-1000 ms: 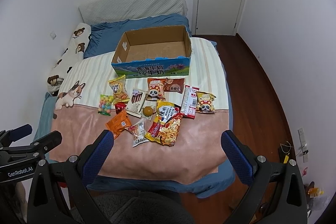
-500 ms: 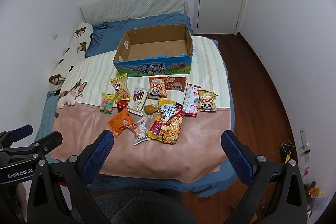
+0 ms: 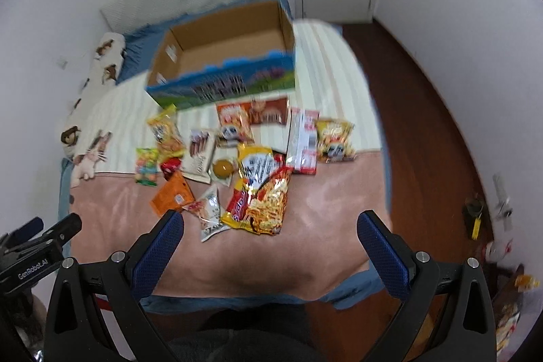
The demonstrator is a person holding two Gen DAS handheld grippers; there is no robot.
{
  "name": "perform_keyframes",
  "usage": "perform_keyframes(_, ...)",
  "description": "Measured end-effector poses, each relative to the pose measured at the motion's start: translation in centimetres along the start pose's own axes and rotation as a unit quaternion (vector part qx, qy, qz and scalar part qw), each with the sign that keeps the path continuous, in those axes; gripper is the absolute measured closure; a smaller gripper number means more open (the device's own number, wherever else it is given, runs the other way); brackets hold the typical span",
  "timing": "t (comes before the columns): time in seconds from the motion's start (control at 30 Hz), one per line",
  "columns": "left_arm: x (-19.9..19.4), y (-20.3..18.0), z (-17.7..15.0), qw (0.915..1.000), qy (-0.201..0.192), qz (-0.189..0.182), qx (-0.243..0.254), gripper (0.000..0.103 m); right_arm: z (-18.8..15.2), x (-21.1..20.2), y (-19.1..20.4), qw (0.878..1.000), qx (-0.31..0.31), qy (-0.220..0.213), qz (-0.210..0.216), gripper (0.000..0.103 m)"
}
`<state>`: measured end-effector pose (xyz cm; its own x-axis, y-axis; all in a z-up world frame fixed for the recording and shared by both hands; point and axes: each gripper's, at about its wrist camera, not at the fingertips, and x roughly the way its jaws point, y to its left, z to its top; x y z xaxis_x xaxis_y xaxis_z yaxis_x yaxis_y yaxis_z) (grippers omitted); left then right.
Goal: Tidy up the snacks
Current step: 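Grasp the orange biscuit pack with left tool while right tool grasps the Buldak noodle pack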
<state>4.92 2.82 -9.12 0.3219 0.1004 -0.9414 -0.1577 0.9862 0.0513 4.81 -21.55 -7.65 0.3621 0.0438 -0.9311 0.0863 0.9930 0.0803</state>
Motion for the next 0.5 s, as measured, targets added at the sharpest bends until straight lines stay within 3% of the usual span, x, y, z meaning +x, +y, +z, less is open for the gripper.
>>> perform_keyframes(0.1, 3.9, 0.3, 0.4, 0.9997, 0.022, 0.007, 0.007, 0.000, 0.3, 5.0, -0.4, 0.999, 0.016, 0.036, 0.001, 0.000)
perform_keyframes(0.3, 11.5, -0.7, 1.4, 0.9954, 0.055, 0.034, 0.071, 0.000, 0.5, 15.7, -0.3, 0.993, 0.044, 0.106, 0.001, 0.000)
perform_keyframes(0.5, 19.4, -2.7, 2.0, 0.9774, 0.102, 0.051, 0.178, 0.000, 0.8, 23.2, 0.8, 0.987, 0.050, 0.153, -0.004, 0.000)
